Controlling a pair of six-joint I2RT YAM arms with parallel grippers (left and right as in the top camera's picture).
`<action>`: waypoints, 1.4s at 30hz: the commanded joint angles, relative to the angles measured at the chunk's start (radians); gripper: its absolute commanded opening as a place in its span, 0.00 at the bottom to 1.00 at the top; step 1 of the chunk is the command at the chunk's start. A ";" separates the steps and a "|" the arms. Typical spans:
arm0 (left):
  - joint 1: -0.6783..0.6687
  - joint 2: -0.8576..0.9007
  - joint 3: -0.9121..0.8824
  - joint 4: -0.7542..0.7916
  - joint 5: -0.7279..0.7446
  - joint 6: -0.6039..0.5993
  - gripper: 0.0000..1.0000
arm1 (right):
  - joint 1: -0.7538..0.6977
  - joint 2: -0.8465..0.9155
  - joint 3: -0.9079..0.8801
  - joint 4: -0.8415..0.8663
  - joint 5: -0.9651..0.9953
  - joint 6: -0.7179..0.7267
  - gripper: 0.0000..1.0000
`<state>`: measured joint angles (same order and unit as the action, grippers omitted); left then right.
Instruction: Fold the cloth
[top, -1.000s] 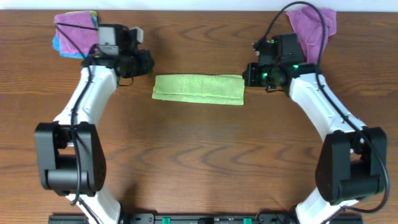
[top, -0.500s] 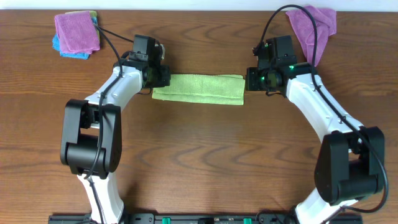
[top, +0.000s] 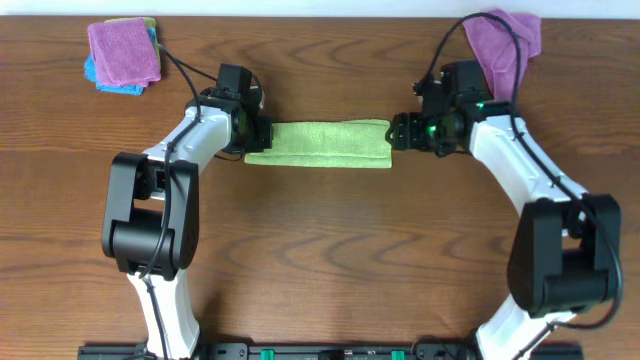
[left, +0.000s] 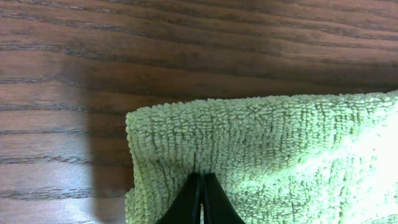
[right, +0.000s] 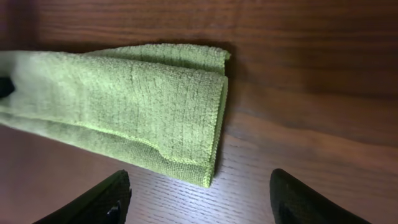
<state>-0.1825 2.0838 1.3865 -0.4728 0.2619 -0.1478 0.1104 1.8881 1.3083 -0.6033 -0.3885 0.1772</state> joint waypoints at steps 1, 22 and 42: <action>-0.002 0.035 -0.010 -0.028 -0.013 0.021 0.06 | -0.020 0.069 0.003 0.002 -0.144 -0.014 0.71; -0.002 0.035 -0.010 -0.020 -0.006 0.021 0.06 | 0.012 0.317 0.003 0.162 -0.319 0.040 0.68; -0.068 0.035 -0.010 -0.021 0.019 -0.089 0.06 | 0.023 0.188 0.297 -0.117 -0.057 0.000 0.01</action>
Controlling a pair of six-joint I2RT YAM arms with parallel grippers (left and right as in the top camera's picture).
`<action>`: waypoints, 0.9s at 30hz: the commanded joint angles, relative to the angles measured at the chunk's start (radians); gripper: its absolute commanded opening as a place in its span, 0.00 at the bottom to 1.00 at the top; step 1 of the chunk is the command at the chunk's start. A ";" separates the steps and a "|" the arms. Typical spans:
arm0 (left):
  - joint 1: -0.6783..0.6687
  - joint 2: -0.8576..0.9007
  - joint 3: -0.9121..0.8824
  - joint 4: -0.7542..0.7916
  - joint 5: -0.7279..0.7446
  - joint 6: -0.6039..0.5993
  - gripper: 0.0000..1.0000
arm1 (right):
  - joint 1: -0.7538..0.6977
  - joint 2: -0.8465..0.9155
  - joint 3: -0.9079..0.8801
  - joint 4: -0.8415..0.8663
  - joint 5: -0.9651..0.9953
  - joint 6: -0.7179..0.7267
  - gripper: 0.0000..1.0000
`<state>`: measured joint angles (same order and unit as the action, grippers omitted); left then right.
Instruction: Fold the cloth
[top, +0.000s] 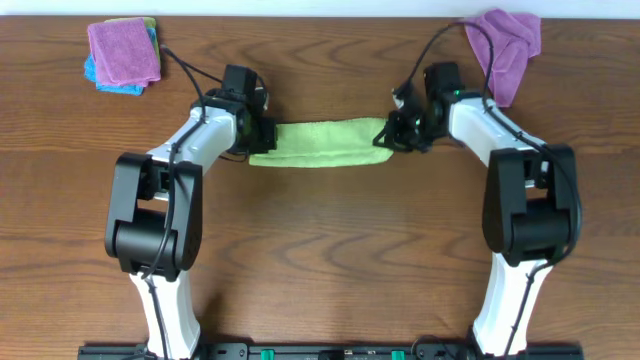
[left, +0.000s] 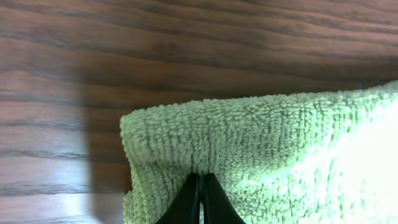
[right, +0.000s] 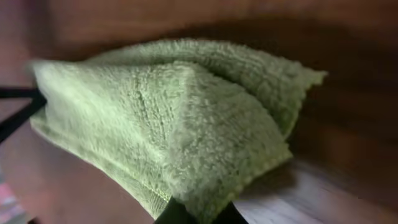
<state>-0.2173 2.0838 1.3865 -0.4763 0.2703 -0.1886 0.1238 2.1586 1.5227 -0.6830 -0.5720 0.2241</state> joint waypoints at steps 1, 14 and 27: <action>-0.042 0.035 -0.010 -0.014 0.011 -0.064 0.06 | 0.020 -0.093 0.109 -0.064 0.152 -0.054 0.02; -0.164 0.035 -0.010 0.095 0.013 -0.220 0.05 | 0.225 -0.102 0.192 -0.118 0.259 -0.065 0.01; -0.053 -0.123 0.097 0.108 0.220 -0.219 0.06 | 0.236 -0.102 0.192 -0.147 0.258 -0.092 0.01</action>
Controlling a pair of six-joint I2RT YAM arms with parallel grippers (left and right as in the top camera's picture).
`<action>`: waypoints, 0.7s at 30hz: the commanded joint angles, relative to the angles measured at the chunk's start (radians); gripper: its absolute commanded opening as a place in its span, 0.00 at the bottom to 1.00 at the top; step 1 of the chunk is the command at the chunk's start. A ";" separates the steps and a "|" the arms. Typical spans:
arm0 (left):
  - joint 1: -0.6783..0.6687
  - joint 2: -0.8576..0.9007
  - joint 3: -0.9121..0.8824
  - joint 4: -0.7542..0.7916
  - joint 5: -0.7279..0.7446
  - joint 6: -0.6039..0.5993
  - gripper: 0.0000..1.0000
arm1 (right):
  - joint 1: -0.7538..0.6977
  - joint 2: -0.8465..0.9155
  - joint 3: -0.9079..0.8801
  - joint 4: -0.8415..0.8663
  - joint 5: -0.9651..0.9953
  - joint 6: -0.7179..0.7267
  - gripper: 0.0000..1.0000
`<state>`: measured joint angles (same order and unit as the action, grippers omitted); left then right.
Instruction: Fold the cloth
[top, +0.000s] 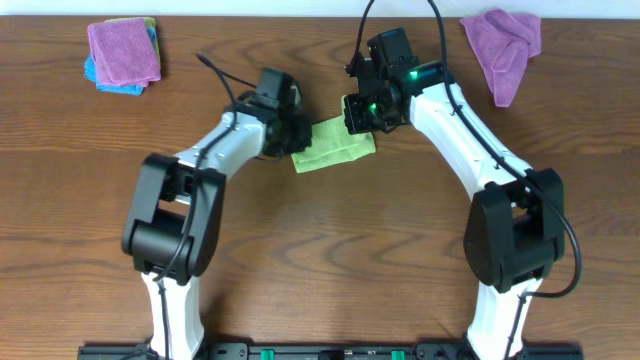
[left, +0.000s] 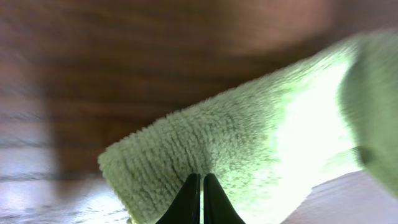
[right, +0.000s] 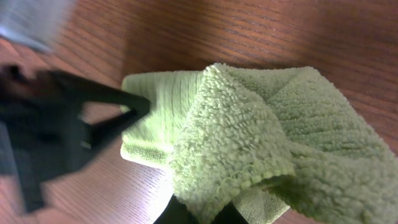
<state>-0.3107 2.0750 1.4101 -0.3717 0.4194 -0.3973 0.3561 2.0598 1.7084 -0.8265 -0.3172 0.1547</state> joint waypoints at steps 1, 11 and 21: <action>0.056 -0.150 0.090 0.003 0.087 -0.009 0.05 | 0.005 -0.003 0.005 -0.004 0.003 -0.023 0.01; 0.217 -0.533 0.130 -0.178 0.211 0.042 0.06 | 0.047 0.011 0.004 0.013 0.045 -0.076 0.01; 0.246 -0.743 0.130 -0.420 0.205 0.165 0.06 | 0.115 0.102 0.004 0.023 0.056 -0.121 0.01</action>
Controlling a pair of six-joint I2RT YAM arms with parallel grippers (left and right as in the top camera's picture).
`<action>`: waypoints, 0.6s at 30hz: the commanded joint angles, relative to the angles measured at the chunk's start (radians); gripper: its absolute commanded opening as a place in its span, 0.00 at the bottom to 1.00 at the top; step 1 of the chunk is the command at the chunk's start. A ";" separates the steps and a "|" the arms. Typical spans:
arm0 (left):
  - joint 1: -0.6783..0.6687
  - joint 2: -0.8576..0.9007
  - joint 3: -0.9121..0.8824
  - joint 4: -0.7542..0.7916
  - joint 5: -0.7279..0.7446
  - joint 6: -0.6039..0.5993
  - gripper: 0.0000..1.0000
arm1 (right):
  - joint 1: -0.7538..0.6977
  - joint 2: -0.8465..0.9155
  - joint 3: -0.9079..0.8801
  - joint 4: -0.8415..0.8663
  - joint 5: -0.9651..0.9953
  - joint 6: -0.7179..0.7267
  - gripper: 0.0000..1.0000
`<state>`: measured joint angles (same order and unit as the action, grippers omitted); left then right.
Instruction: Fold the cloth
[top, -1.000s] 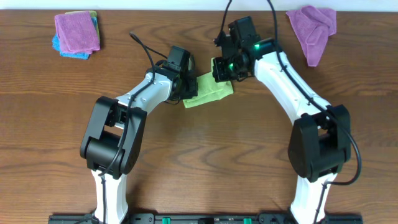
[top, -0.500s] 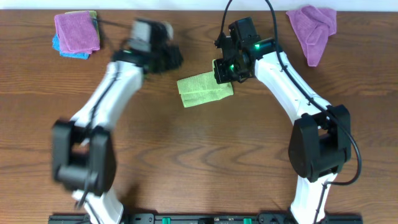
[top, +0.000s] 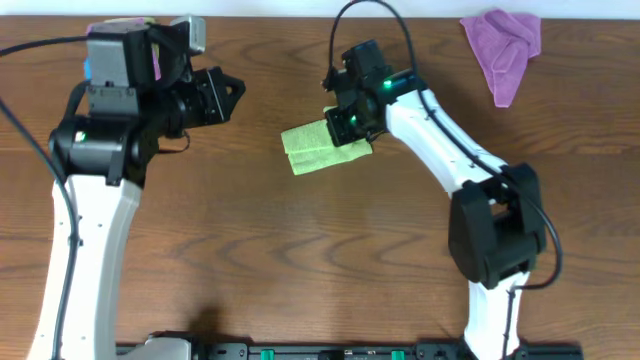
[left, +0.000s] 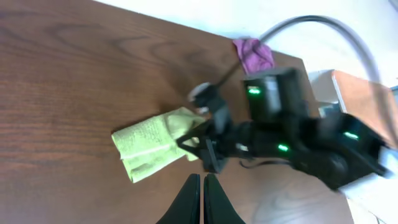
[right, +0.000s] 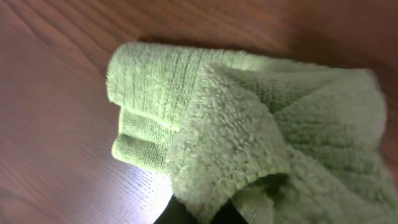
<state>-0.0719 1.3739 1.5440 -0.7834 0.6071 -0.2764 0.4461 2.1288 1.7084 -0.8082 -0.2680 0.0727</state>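
Note:
The green cloth (top: 318, 148) lies folded into a short thick bundle on the wooden table (top: 320, 270). My right gripper (top: 345, 125) is at its right side, shut on a bunched upper layer of the cloth (right: 236, 118), and its fingertips (right: 186, 216) just show under the terry. My left gripper (top: 226, 90) is lifted far to the left of the cloth, shut with nothing between its fingers (left: 194, 193). From there it looks down on the cloth (left: 158, 146) and the right arm (left: 280, 134).
A crumpled purple cloth (top: 503, 40) lies at the table's back right corner, also visible as the purple cloth (left: 254, 55) in the left wrist view. The table's far edge (left: 155, 22) meets a white surface.
My left gripper has let go of the cloth's left end and now sits raised well to the left, shut and empty. The right gripper still holds its end, a little further left.
The cloth first lay as a long strip, my left gripper shut on its left end and the right open by the right end. Then the right was shut on that end. Later that end was over the left part, halving the cloth. Now only the right holds.

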 joint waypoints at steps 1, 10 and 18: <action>0.007 -0.052 -0.004 -0.021 0.014 0.057 0.06 | 0.034 0.043 0.004 0.011 0.008 -0.049 0.01; 0.006 -0.061 -0.004 -0.102 0.011 0.090 0.06 | 0.083 0.077 0.004 0.051 0.010 -0.063 0.01; 0.006 -0.060 -0.004 -0.114 0.011 0.111 0.06 | 0.136 0.076 0.005 0.112 -0.228 -0.051 0.41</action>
<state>-0.0719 1.3144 1.5440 -0.8940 0.6067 -0.2008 0.5449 2.1975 1.7081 -0.7235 -0.3252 0.0334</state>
